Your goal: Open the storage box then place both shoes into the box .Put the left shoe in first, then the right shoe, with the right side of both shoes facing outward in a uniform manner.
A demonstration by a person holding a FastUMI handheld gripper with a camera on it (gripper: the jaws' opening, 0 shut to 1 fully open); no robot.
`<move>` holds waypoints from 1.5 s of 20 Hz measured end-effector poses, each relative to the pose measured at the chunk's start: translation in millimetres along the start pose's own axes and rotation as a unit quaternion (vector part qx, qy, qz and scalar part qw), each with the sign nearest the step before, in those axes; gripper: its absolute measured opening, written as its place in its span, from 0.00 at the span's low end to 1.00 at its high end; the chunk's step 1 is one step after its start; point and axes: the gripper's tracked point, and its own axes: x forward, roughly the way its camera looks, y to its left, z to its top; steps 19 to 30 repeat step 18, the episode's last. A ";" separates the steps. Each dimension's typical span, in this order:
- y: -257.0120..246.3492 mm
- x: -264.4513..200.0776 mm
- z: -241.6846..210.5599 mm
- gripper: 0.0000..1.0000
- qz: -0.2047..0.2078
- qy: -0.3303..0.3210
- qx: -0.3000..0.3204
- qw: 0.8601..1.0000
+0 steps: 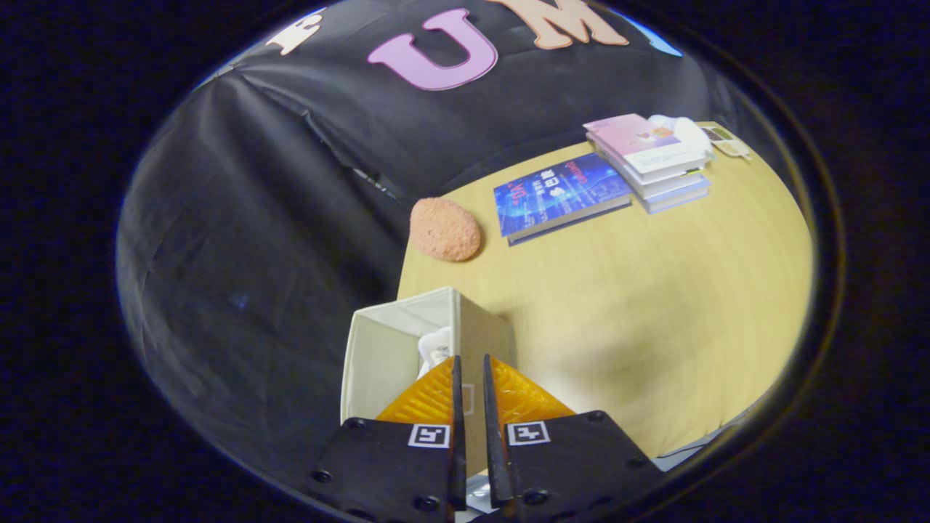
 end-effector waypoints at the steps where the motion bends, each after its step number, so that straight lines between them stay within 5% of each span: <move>1: -11.3 -8.1 7.8 0.15 -0.007 -0.015 0.002 1.000; 9: -135.7 -76.8 63.9 0.15 -0.076 -0.105 0.005 0.992; 18: -294.5 -159.9 119.8 0.15 -0.114 -0.133 0.016 0.984; 30: -294.5 -159.9 119.8 0.15 -0.114 -0.133 0.016 0.984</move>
